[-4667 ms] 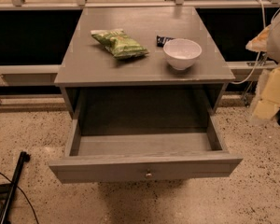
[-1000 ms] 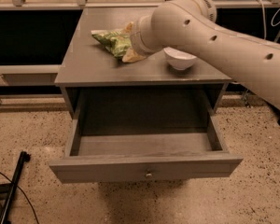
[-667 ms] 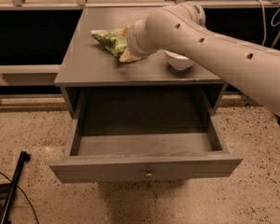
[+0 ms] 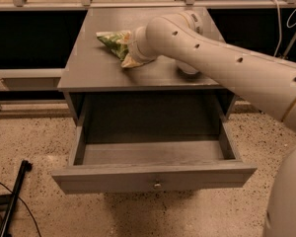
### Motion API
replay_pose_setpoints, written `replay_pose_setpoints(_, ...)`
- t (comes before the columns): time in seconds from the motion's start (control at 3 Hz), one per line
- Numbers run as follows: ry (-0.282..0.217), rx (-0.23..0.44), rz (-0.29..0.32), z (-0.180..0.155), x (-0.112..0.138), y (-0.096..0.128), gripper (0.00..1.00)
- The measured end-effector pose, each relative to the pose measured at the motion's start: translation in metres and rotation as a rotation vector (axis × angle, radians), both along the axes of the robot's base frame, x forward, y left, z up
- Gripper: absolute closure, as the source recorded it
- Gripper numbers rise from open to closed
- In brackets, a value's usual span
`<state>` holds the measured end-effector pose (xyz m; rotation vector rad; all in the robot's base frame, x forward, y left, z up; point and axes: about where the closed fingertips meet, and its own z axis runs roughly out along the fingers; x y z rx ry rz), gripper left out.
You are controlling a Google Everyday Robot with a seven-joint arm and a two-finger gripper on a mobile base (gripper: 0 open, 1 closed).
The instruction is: Place green jalapeno chip bag into top drawer
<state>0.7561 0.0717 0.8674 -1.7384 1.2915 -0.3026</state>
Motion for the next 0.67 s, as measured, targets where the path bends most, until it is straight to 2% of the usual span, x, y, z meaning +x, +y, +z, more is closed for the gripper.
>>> replay_pose_setpoints(0.67, -0.006, 0.025, 0.007, 0.0002, 0.0049, 0.0056, 0.87)
